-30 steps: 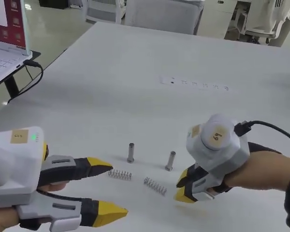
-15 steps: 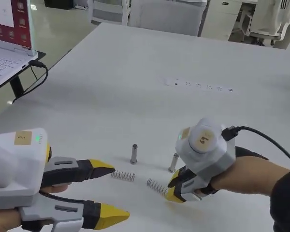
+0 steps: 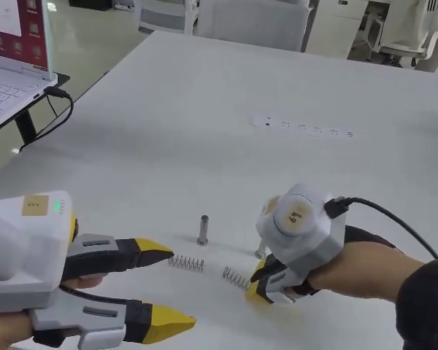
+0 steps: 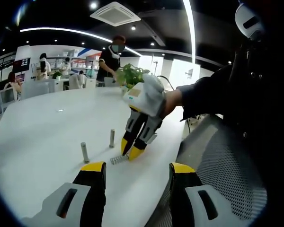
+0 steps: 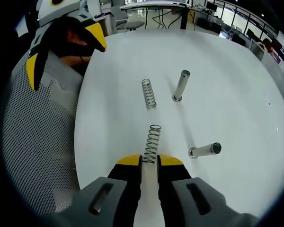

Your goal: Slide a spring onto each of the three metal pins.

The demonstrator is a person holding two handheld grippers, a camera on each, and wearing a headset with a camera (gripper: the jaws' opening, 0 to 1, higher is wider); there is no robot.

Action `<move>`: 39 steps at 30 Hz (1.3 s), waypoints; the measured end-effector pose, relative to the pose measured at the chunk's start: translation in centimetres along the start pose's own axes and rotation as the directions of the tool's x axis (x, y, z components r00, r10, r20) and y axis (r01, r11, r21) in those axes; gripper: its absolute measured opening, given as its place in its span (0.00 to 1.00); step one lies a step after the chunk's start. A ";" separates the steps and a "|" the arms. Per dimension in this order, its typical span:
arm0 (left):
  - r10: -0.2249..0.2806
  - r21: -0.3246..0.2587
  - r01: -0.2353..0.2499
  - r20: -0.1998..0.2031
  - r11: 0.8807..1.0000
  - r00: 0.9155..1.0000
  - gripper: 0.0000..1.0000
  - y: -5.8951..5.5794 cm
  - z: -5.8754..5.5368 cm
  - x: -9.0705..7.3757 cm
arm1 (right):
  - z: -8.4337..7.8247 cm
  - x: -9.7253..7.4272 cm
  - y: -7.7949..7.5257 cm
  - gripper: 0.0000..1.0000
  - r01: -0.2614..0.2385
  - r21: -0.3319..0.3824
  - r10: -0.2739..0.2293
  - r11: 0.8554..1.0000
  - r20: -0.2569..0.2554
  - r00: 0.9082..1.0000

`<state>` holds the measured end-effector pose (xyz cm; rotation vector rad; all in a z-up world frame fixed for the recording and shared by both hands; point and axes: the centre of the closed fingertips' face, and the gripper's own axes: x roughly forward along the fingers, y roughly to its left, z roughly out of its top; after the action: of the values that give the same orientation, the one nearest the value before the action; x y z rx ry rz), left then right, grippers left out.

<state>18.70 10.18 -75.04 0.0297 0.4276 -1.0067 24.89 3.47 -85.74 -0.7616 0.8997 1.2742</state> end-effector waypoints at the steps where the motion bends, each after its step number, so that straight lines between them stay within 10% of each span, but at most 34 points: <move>1: -0.001 0.000 0.001 0.001 1.000 1.000 0.48 0.0 0.0 0.0 | 0.0 0.0 -0.1 0.10 0.003 -0.001 -0.003 1.000 -0.001 1.000; 21: -0.011 0.005 0.011 -0.023 1.000 1.000 0.48 0.1 -0.5 0.5 | 0.2 -2.2 1.4 0.08 -0.050 -0.018 0.051 0.999 0.014 0.999; 39: -0.059 0.065 0.061 -0.029 0.996 0.998 0.41 -0.7 0.4 1.5 | 5.5 -8.2 6.5 0.08 -0.153 -0.244 0.177 0.957 0.078 0.981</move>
<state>18.90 8.47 -75.12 0.0908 0.4220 -1.0801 18.71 5.52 -75.89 -0.8147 0.7502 1.5745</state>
